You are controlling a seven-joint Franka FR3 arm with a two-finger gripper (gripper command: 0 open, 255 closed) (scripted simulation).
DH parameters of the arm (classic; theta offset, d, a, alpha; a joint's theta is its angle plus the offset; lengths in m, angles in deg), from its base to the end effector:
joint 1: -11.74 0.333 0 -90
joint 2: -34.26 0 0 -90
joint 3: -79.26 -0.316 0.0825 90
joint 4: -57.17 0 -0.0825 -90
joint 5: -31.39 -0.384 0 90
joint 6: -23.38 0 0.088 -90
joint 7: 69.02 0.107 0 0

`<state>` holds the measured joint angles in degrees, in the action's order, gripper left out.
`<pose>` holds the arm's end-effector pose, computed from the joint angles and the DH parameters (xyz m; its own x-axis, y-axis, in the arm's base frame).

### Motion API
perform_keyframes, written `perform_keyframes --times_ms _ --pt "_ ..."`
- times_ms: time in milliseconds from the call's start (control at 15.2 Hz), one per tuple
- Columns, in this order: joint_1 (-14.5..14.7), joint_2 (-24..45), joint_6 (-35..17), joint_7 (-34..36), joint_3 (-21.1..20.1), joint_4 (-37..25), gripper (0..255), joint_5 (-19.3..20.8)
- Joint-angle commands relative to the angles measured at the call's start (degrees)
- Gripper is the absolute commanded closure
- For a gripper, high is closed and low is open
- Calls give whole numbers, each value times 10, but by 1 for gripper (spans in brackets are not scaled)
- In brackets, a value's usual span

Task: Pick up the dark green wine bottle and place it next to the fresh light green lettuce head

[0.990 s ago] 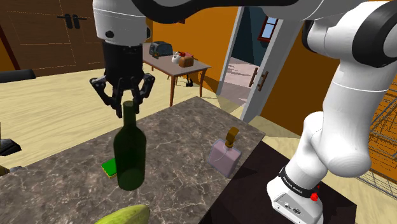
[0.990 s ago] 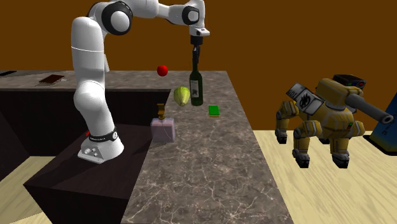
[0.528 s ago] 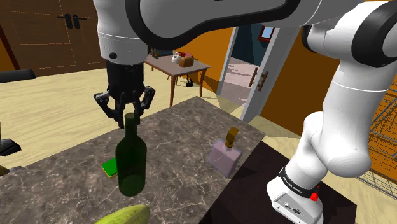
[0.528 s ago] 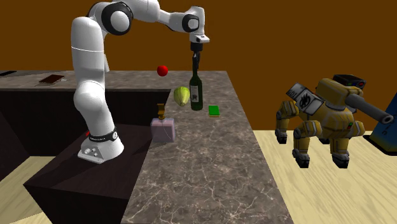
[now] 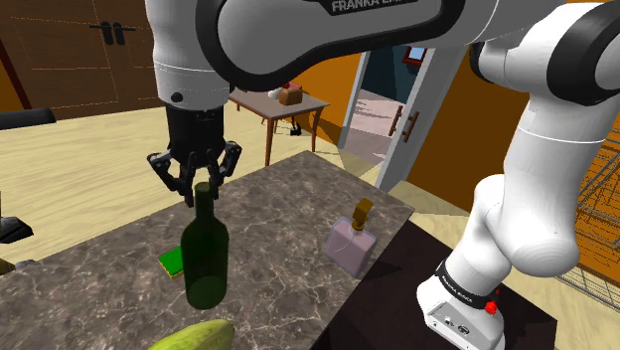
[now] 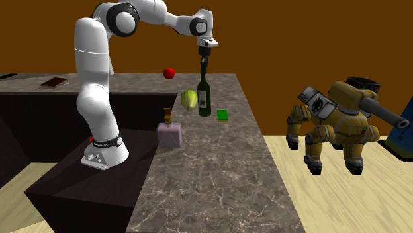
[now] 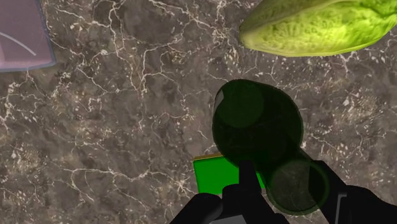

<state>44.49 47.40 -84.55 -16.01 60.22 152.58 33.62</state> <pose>0.4028 0.4815 0.4771 0.9994 -0.0171 -0.0285 -0.0178 -0.9996 -0.0240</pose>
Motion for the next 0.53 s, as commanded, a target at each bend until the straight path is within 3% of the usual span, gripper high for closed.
perform_keyframes --times_ms 0,66,462 --pt "0 0 0 0 0 0 255 0" --pt "0 0 0 0 0 0 0 0" --pt "0 -2 18 -1 0 -16 0 -1"
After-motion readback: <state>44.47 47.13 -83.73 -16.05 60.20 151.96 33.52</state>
